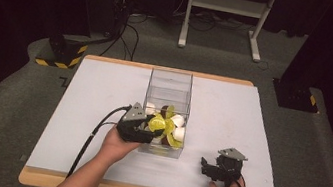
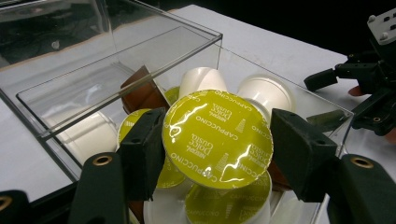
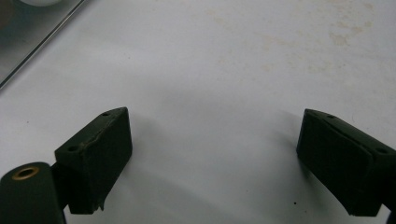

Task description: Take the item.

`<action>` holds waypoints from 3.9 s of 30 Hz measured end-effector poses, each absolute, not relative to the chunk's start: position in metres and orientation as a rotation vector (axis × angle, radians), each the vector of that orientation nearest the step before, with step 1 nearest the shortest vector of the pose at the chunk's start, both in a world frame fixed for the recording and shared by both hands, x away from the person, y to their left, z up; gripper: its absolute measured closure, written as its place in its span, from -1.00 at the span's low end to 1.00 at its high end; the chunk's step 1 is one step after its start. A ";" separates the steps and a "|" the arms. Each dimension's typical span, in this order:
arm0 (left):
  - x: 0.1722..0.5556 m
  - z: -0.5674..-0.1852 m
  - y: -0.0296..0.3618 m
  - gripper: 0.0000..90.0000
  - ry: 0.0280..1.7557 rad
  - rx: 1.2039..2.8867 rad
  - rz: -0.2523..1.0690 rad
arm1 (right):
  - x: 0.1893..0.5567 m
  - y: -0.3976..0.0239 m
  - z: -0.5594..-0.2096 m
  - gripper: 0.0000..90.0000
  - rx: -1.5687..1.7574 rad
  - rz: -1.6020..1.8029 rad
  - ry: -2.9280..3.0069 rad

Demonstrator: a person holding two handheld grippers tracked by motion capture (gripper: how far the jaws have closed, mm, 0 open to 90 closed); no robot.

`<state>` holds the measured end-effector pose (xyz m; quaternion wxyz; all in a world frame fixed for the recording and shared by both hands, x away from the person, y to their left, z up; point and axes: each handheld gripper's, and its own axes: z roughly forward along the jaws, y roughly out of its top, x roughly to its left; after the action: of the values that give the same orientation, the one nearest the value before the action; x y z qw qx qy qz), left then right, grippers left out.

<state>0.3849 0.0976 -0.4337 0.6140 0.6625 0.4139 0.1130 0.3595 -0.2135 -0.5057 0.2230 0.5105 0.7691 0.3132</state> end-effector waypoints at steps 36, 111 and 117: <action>0.368 -0.417 0.148 -0.15 0.977 1.420 0.306 | 0.360 -0.214 -0.506 -0.77 1.412 0.866 2.124; 0.426 -0.477 0.226 -0.15 1.242 1.444 0.459 | 0.360 -0.214 -0.506 -0.77 1.413 0.867 2.124; 0.432 -0.483 0.226 -0.15 1.268 1.431 0.451 | 0.360 -0.214 -0.506 -0.77 1.413 0.866 2.124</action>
<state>0.4320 0.2258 -0.4834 0.5554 0.6057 0.5368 0.1912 0.3598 -0.2137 -0.5057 0.2218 0.5114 0.7687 0.3135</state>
